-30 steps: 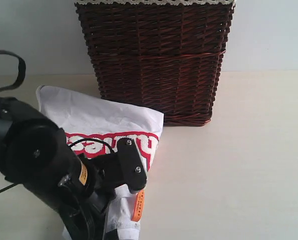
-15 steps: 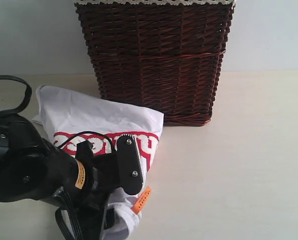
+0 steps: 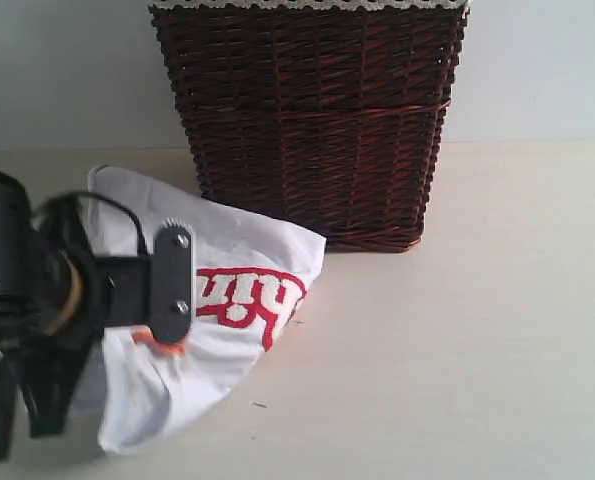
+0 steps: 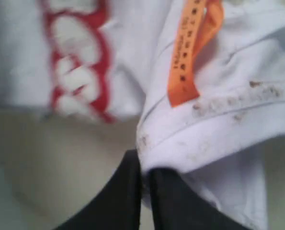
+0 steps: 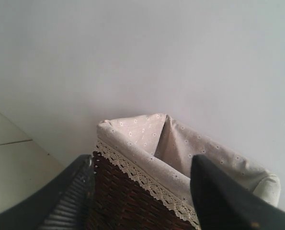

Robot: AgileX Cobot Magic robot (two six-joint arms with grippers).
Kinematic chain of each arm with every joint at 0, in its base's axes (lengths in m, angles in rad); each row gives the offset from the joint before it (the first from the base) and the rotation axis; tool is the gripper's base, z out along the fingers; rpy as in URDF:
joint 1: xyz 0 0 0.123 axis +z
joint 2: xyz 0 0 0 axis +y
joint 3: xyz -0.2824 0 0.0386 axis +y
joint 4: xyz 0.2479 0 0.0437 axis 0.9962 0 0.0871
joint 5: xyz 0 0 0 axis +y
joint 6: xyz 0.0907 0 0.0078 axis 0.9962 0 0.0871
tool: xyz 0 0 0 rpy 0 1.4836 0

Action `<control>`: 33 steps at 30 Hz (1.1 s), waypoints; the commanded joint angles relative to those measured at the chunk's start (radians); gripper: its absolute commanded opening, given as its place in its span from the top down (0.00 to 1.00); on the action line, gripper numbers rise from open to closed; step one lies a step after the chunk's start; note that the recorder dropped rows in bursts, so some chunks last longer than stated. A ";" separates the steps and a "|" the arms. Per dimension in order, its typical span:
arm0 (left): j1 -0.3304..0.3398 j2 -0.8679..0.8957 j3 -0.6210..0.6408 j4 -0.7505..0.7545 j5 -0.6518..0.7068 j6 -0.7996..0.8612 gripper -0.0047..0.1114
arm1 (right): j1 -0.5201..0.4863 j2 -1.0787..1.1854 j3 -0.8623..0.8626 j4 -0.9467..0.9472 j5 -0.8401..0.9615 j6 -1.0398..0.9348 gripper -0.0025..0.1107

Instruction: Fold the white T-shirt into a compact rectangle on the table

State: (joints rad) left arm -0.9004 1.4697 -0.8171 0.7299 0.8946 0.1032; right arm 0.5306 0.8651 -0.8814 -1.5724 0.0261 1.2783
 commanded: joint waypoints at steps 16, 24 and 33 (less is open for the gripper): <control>0.703 -0.202 -0.011 0.529 -0.335 -0.968 0.55 | 0.004 0.006 0.004 0.029 0.002 0.006 0.46; 0.713 -0.229 -0.086 0.403 -0.217 -1.142 0.27 | 0.004 0.008 0.004 0.029 0.007 0.006 0.46; 0.636 -0.183 -0.102 -0.983 -0.254 0.176 0.45 | 0.004 0.008 0.004 0.026 0.012 0.008 0.46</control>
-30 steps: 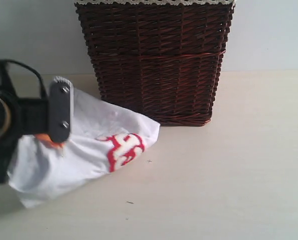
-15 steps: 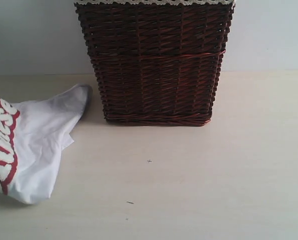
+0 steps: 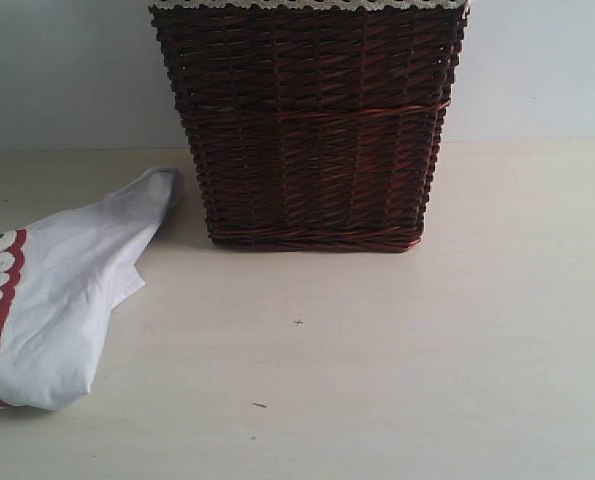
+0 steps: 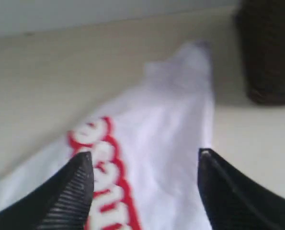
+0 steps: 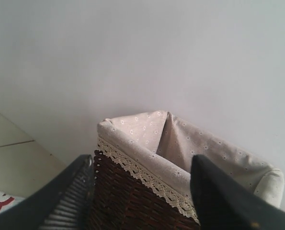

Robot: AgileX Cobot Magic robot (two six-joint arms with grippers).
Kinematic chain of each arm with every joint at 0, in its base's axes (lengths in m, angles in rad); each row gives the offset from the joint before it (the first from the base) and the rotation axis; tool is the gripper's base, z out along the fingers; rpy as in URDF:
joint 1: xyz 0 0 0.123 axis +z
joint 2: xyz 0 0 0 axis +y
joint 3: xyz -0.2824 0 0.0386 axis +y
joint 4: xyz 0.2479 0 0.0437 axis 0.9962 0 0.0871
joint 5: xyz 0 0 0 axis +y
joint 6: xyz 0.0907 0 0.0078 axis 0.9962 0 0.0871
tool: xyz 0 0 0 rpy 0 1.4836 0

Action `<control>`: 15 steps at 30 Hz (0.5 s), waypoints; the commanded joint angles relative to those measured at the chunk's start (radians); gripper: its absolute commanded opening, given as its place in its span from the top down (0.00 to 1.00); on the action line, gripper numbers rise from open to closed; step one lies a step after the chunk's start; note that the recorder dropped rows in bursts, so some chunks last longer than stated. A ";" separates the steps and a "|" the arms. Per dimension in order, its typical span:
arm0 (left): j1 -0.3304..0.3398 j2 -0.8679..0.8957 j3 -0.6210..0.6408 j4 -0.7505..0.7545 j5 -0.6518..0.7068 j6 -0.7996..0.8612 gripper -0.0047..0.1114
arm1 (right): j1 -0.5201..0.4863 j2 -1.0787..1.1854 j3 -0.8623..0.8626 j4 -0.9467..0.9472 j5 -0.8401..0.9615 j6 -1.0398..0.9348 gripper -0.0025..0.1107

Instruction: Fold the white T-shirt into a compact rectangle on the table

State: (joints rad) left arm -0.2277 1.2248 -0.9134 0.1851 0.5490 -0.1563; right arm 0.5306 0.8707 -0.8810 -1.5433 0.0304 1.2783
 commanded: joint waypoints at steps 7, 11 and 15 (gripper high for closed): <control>-0.206 0.247 0.058 -0.366 0.056 0.563 0.40 | 0.004 0.003 0.004 -0.001 0.005 0.007 0.46; -0.213 0.359 0.052 -0.128 -0.029 0.326 0.40 | 0.004 0.003 0.004 -0.001 0.005 0.007 0.46; -0.207 0.432 0.034 0.211 -0.038 -0.012 0.41 | 0.004 0.003 0.006 -0.001 0.001 0.007 0.46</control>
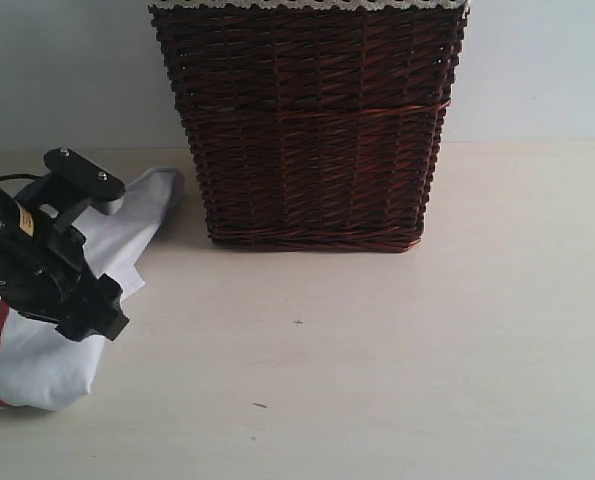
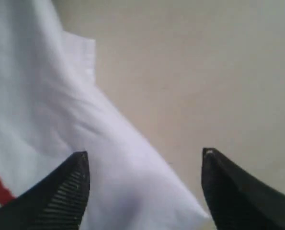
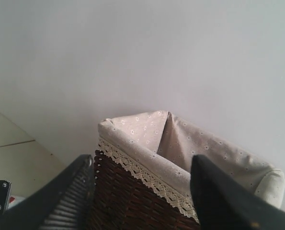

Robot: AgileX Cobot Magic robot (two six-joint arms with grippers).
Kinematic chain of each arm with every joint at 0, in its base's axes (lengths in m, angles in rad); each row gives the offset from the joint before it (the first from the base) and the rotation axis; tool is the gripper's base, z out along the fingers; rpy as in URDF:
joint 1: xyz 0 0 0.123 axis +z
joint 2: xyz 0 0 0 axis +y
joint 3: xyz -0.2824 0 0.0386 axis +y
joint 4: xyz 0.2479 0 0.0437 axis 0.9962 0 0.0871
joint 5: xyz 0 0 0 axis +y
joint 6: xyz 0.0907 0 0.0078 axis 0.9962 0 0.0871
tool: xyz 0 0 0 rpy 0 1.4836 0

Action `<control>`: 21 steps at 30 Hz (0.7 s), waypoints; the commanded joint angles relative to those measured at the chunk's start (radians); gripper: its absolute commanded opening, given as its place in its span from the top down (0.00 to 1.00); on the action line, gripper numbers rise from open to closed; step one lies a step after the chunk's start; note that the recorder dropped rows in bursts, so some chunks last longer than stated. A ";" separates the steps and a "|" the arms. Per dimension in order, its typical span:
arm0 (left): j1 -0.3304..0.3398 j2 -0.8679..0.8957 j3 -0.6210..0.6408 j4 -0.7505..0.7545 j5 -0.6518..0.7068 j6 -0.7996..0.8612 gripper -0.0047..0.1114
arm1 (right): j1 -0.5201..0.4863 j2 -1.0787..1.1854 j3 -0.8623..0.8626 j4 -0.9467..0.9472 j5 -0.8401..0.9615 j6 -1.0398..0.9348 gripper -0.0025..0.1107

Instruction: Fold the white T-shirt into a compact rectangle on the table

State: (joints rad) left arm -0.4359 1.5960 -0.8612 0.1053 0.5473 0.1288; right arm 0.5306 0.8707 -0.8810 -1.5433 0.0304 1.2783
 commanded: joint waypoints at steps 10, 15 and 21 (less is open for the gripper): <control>-0.006 0.171 -0.026 0.286 -0.081 -0.309 0.93 | 0.004 0.003 0.006 0.013 0.003 0.007 0.46; -0.001 0.161 -0.088 0.335 0.050 -0.303 0.96 | 0.004 0.003 0.006 0.026 0.003 0.007 0.46; 0.045 0.083 -0.122 0.376 0.126 -0.287 0.96 | 0.004 0.003 0.006 0.026 0.003 0.005 0.46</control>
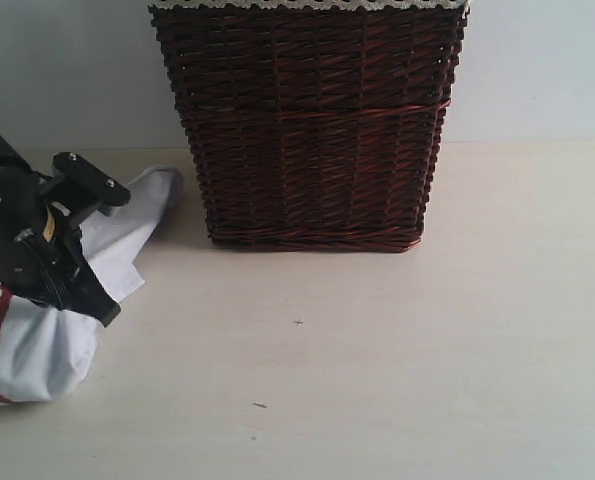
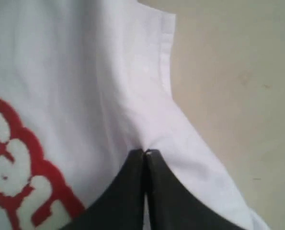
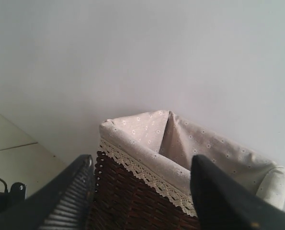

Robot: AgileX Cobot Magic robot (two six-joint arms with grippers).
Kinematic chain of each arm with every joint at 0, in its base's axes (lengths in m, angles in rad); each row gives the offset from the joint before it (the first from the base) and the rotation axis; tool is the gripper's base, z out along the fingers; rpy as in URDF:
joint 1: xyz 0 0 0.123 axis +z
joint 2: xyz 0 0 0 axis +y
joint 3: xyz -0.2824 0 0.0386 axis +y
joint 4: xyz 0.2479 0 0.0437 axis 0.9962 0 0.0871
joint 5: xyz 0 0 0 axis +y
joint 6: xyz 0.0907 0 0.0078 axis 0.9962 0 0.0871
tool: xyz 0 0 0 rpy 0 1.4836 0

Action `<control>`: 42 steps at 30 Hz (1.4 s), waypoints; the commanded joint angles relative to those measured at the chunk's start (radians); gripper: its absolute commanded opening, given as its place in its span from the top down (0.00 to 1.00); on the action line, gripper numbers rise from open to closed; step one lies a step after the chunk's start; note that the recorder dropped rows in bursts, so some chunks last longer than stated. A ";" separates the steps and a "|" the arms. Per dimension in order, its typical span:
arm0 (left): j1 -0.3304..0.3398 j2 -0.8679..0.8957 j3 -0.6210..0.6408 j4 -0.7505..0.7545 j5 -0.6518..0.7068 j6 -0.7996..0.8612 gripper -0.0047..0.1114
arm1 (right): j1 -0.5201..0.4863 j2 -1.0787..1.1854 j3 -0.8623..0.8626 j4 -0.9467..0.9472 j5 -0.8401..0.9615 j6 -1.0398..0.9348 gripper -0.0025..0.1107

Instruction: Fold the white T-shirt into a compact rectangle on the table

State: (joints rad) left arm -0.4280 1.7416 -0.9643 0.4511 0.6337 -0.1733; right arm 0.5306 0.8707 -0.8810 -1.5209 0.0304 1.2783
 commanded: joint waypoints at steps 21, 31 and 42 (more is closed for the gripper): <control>0.530 -0.075 -0.071 0.072 -0.053 -0.090 0.38 | 0.004 0.003 0.006 0.008 -0.001 0.005 0.46; 0.406 -0.129 -0.120 -0.540 -0.227 0.320 0.50 | 0.004 0.003 0.006 0.008 -0.004 0.005 0.46; 0.353 0.075 -0.120 -0.502 -0.226 0.281 0.46 | 0.004 0.003 0.008 0.030 -0.003 0.005 0.46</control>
State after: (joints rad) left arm -0.0919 1.7797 -1.0836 -0.0753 0.4240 0.1475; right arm 0.5306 0.8707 -0.8810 -1.4985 0.0268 1.2783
